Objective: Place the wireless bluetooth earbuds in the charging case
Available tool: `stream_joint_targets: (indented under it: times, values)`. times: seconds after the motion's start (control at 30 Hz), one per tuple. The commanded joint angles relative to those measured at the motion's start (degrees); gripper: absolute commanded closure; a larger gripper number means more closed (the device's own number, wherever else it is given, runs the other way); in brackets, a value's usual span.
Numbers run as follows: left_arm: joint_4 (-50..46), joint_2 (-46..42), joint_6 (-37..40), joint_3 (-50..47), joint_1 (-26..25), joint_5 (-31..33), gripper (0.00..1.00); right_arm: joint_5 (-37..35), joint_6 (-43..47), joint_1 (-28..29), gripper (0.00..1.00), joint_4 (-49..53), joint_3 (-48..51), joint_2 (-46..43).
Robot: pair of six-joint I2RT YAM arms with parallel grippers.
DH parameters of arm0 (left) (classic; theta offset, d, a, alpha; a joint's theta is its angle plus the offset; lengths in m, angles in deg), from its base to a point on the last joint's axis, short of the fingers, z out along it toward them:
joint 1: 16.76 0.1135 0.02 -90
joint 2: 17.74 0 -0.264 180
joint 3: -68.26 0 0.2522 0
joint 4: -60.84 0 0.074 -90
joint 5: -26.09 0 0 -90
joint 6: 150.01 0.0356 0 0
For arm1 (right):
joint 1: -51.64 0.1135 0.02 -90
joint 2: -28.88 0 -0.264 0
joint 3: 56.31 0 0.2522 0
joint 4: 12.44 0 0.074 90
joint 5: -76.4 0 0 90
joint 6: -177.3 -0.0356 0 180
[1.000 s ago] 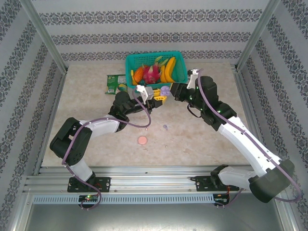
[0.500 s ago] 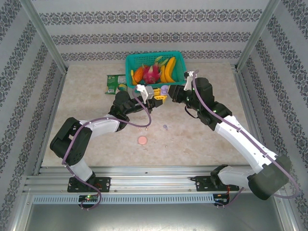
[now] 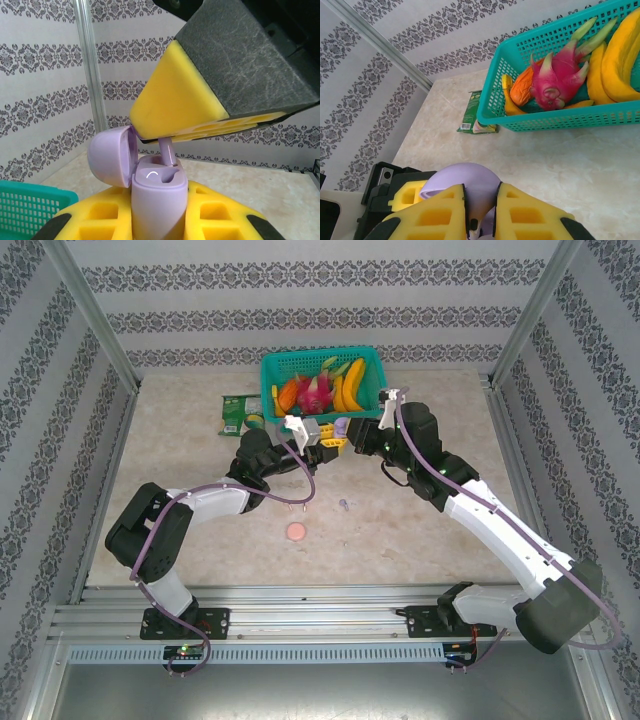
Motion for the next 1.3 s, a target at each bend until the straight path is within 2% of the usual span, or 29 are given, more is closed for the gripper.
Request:
stream_joint_targets:
  times: [0.0,0.37,0.83,0.9,0.97,1.07,1.27]
  values:
    - [3.2,0.0,-0.7,2.1,-0.9,-0.4,1.00,-0.6,1.8,1.5,0.84,0.1,1.0,0.6]
    - [3.2,-0.3,-0.6,2.1,-0.9,-0.5,1.00,-5.7,5.6,2.4,0.84,2.5,0.9,0.4]
    - [2.8,-0.1,-0.4,2.2,-1.0,-0.3,1.00,-7.6,10.6,6.0,0.84,5.3,-0.4,2.3]
    - [2.9,0.0,-0.4,2.0,-0.9,-0.2,1.00,-8.1,10.2,6.0,0.79,5.4,-0.4,2.1]
    - [2.9,0.1,-0.5,1.8,-0.9,-0.2,1.00,-8.6,9.2,5.7,0.69,5.2,-0.7,1.4]
    - [3.1,0.2,-0.5,1.5,-0.9,-0.1,1.00,-8.0,6.7,4.3,0.59,5.1,-1.5,-0.3]
    - [3.4,0.2,-0.5,0.8,-0.9,0.2,1.00,-3.9,1.4,0.1,0.51,4.3,-2.6,-6.2]
